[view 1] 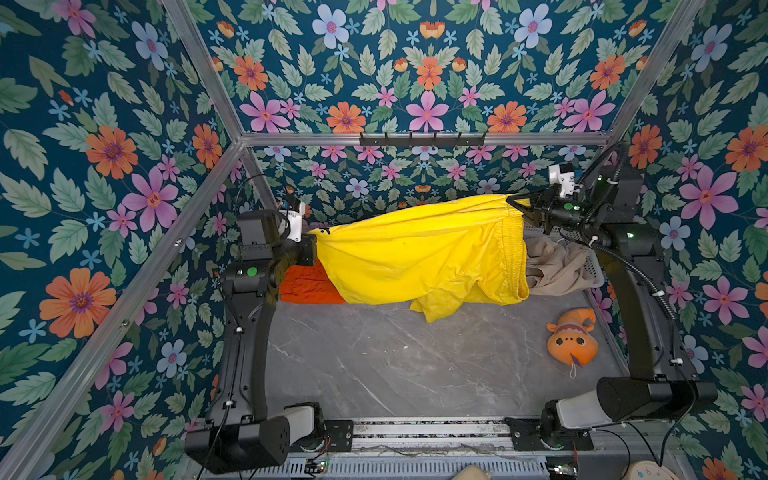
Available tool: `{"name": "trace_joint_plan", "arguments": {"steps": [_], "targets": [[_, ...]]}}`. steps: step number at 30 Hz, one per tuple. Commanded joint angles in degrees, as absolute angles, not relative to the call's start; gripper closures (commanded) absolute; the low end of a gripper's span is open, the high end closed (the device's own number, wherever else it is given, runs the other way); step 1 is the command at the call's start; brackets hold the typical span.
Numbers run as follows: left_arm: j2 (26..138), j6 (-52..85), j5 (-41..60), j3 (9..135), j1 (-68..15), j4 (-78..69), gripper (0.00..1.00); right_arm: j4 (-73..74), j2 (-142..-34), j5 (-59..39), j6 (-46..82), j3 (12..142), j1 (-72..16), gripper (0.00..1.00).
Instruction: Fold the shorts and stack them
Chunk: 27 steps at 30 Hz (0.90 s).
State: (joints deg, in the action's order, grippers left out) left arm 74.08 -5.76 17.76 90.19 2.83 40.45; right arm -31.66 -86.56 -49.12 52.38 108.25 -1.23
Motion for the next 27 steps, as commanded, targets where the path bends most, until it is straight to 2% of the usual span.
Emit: {"name": "trace_joint_plan", "arguments": {"steps": [1, 7, 9, 11, 13, 19, 23, 27], "targets": [[79.12, -6.95, 13.32, 97.50, 3.22, 38.10, 1.00, -27.31, -92.23, -47.46, 51.52, 114.49, -4.22, 1.00], [89.88, -9.38, 9.89, 119.39, 3.92, 37.89, 1.00, -30.70, -107.76, -48.62, 49.92, 140.26, -5.40, 1.00], [89.35, -10.27, 9.53, 121.91, 4.05, 35.60, 1.00, -34.68, -110.46, -50.49, 47.42, 149.26, -5.38, 1.00], [87.20, -11.24, 9.00, 121.74, 4.43, 34.20, 1.00, -38.04, -109.84, -52.22, 44.87, 151.99, -5.41, 1.00], [84.88, -12.49, 7.86, 120.48, 4.52, 34.90, 1.00, -40.88, -106.55, -52.25, 42.70, 149.03, -5.27, 1.00], [73.44, -14.87, 2.01, 110.11, 4.59, 34.95, 1.00, -37.77, -88.20, -51.24, 42.97, 127.58, -3.92, 1.00], [68.57, -16.38, -1.59, 109.68, 4.64, 36.90, 1.00, -40.82, -80.80, -49.75, 42.21, 122.05, -3.02, 1.00], [65.83, -16.86, -2.97, 109.95, 4.66, 37.81, 1.00, -44.48, -78.20, -51.46, 42.40, 121.54, -3.06, 1.00]]}}
